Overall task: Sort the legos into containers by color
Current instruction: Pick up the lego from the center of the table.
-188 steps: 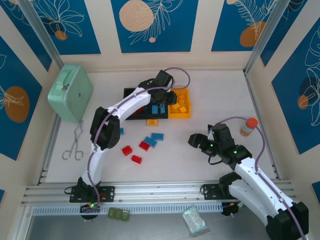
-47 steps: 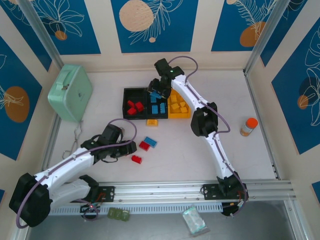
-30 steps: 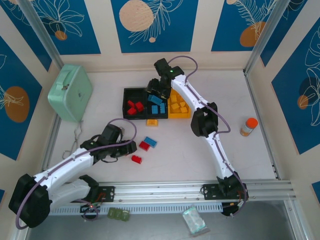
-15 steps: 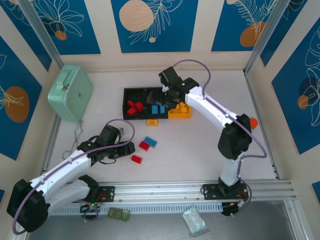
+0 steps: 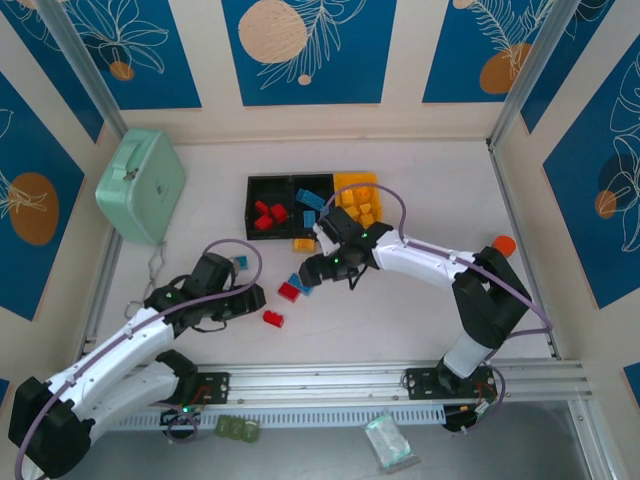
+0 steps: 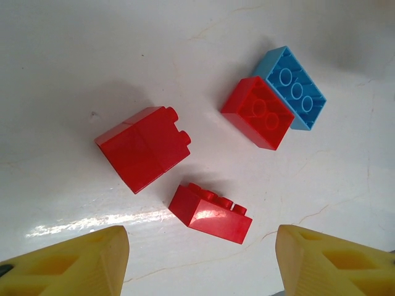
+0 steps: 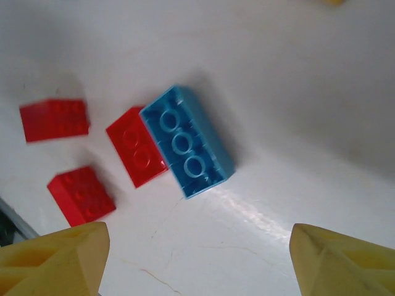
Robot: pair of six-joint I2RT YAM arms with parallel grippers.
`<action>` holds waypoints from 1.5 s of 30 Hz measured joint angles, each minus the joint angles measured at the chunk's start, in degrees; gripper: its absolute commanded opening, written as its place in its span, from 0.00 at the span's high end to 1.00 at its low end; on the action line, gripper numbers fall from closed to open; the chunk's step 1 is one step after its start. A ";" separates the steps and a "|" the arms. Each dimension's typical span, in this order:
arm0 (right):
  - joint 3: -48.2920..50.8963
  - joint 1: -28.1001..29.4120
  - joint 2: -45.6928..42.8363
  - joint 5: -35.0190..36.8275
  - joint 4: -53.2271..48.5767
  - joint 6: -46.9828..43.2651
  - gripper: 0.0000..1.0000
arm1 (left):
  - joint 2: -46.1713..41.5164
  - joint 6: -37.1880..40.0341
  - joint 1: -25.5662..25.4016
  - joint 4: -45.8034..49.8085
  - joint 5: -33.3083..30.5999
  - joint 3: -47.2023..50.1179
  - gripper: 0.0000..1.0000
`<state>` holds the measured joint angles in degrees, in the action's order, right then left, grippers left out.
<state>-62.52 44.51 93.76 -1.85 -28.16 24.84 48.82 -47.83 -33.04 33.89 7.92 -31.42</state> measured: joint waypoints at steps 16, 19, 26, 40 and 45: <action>5.09 4.15 5.64 5.05 12.37 -14.21 0.24 | 1.36 -1.57 -0.02 -1.75 0.22 1.05 0.36; 4.37 5.29 8.48 6.71 12.22 -15.50 0.27 | 1.36 -1.86 -0.02 -1.73 0.22 1.44 0.36; 2.10 6.75 10.47 9.64 12.46 -16.90 0.43 | 1.22 -1.86 -0.02 -1.79 0.20 1.99 0.36; 2.29 7.56 9.64 12.87 11.50 -17.49 0.70 | 1.29 -1.86 -0.02 -3.48 0.22 2.89 0.36; 3.67 6.82 4.61 13.46 8.79 -15.63 0.70 | 1.97 -1.84 -0.02 -4.92 0.74 2.89 0.36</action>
<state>-58.85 51.33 98.37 11.62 -19.38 9.21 50.78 -49.67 -33.06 28.97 8.67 -28.53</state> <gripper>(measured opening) 0.315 0.638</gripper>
